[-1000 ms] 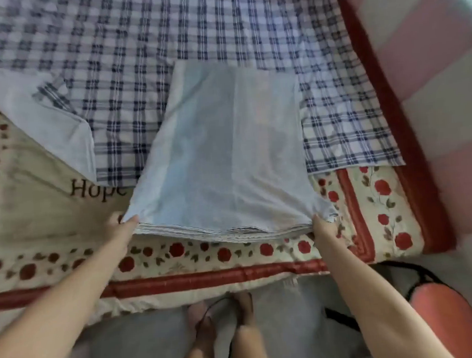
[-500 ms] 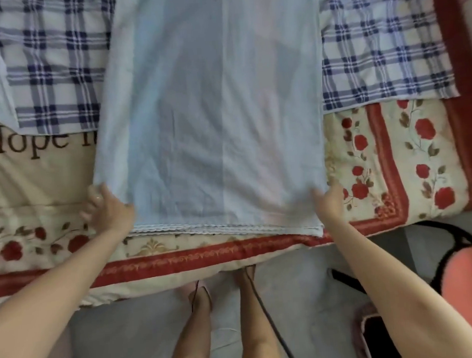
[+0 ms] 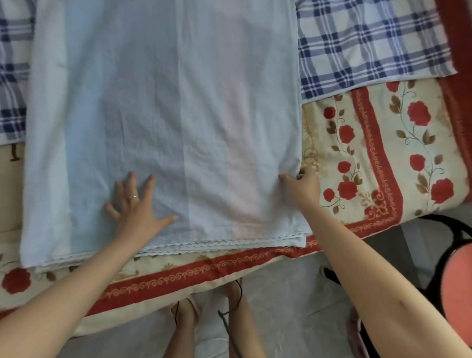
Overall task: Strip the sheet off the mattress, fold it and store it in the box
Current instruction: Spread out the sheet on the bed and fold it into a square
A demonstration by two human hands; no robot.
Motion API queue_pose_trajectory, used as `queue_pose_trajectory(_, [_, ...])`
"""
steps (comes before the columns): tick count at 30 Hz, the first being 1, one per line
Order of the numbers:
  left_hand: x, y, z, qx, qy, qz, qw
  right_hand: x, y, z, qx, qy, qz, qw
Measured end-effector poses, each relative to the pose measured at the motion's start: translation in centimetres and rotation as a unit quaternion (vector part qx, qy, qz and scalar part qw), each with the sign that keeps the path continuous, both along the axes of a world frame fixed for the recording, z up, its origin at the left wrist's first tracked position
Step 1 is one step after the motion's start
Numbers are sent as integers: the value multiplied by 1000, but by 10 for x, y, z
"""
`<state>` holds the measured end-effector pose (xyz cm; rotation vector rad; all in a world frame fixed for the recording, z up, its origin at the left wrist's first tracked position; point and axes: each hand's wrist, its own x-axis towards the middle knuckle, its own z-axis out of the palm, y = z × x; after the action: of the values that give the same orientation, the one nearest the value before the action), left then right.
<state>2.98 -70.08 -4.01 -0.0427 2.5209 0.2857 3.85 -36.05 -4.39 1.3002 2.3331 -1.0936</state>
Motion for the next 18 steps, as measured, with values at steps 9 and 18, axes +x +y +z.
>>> queue_pose_trajectory(9, [23, 34, -4, -49, -76, -259, 962, 22, 10, 3, -16, 15, 61, 998])
queue_pose_trajectory(18, [43, 35, -4, 11, 108, -397, 912, 46, 13, 2, 44, -76, 135, 987])
